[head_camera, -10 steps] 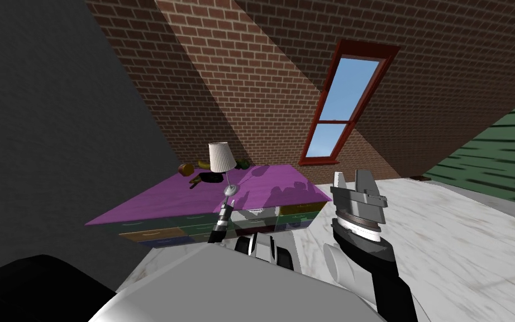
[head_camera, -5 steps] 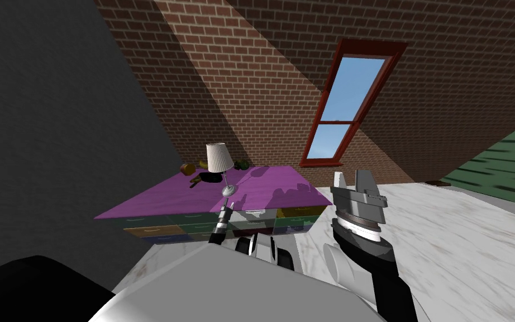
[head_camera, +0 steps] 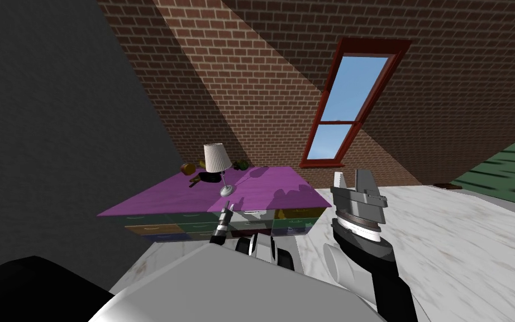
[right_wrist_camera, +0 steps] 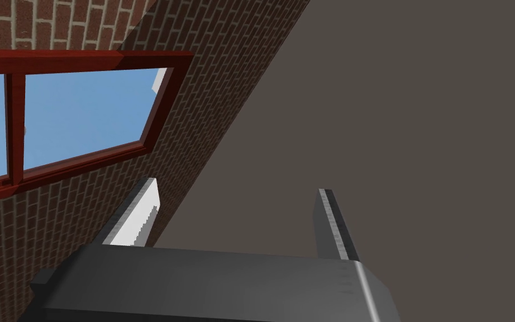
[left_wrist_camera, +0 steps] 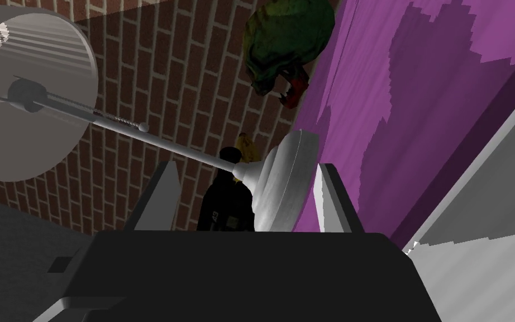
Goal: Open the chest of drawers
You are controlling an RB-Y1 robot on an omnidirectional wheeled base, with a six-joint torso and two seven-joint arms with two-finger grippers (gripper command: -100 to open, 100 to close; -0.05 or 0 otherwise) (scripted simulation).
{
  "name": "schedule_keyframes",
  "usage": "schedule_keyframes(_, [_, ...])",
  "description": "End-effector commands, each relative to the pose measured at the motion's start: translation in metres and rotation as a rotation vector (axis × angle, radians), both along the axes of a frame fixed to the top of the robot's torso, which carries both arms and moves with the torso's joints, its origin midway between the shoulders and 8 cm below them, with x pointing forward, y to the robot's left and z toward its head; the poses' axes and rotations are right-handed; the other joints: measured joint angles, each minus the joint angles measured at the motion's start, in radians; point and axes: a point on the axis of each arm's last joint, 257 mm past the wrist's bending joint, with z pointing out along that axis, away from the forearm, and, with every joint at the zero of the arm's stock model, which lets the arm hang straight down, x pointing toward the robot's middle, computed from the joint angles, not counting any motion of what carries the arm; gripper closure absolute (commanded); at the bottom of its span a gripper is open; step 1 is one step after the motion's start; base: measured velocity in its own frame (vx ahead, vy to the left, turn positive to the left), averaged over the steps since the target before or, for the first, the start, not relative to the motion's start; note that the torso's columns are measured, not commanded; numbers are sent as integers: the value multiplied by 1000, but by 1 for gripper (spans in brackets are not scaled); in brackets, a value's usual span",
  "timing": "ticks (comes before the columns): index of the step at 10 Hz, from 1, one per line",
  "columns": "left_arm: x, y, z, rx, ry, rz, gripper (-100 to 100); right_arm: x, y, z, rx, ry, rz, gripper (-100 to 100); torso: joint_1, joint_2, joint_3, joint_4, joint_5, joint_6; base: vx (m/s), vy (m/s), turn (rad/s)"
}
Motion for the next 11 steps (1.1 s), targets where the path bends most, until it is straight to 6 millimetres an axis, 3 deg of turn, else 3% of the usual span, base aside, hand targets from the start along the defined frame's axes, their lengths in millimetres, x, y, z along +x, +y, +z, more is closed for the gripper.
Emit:
schedule_keyframes(1, [-10, -6, -22, -16, 53, -7, -100, 0, 0, 0, 0, 0, 0, 0, 0, 1, 0, 0, -1, -1, 14, -52, 6])
schedule_keyframes(9, [-34, -1, -72, -30, 167, 2, -100, 0, 0, 0, 0, 0, 0, 0, 2, -1, 0, -5, 7, 3, 35, -108, 57])
schedule_keyframes(11, [-35, -1, -72, -30, 168, 2, -100, 0, 0, 0, 0, 0, 0, 0, 5, -4, -1, -9, 11, 3, 15, -41, 15])
